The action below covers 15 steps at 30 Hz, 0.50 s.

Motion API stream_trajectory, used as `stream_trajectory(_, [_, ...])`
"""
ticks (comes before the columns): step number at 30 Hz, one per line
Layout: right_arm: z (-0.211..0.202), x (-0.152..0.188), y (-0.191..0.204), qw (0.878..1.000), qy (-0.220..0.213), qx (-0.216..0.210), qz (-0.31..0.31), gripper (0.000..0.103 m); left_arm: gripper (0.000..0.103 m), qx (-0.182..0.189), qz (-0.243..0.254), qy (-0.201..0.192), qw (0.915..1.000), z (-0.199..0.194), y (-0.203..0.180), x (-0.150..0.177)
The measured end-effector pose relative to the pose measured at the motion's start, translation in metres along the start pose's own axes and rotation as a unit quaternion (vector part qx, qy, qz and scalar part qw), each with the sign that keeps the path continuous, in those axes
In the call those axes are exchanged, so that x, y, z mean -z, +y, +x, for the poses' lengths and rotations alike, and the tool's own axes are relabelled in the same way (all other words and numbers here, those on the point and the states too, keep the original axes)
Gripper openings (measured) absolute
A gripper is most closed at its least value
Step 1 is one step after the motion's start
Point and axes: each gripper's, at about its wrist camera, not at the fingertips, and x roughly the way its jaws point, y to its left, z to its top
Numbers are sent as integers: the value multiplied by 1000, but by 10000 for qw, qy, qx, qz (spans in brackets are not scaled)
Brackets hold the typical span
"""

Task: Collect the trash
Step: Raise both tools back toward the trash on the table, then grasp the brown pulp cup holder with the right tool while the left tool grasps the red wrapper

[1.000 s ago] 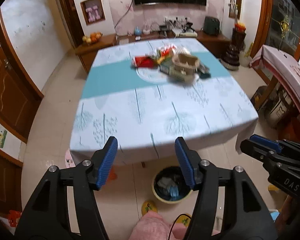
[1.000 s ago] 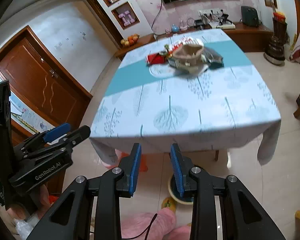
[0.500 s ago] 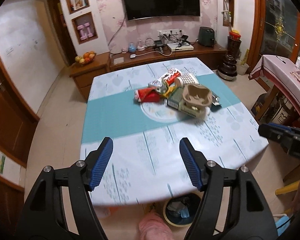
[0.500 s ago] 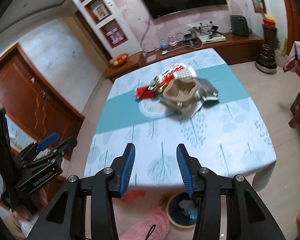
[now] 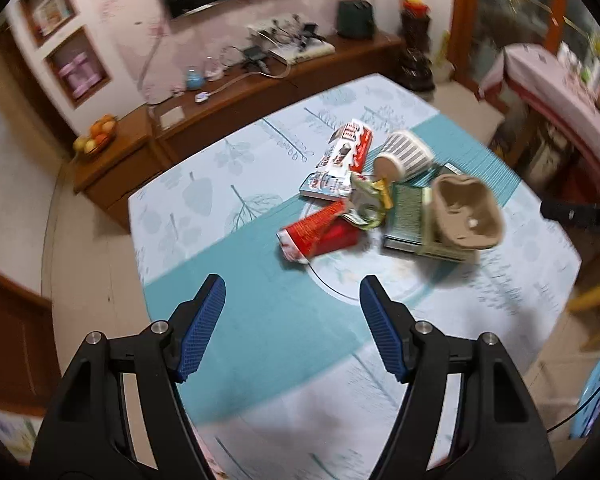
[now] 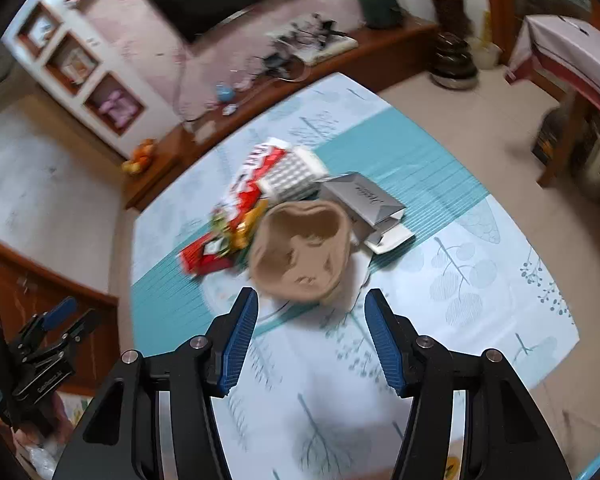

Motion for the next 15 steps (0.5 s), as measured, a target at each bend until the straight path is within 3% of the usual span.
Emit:
stream_trajectory(8, [76, -26, -13, 9971, 327, 419, 539, 56, 67, 441, 654, 614, 9950, 112, 8, -40])
stream_trajectory(15, [116, -28, -18, 9942, 505, 562, 760, 56, 67, 1015, 1126, 1155, 9817, 174, -9, -50])
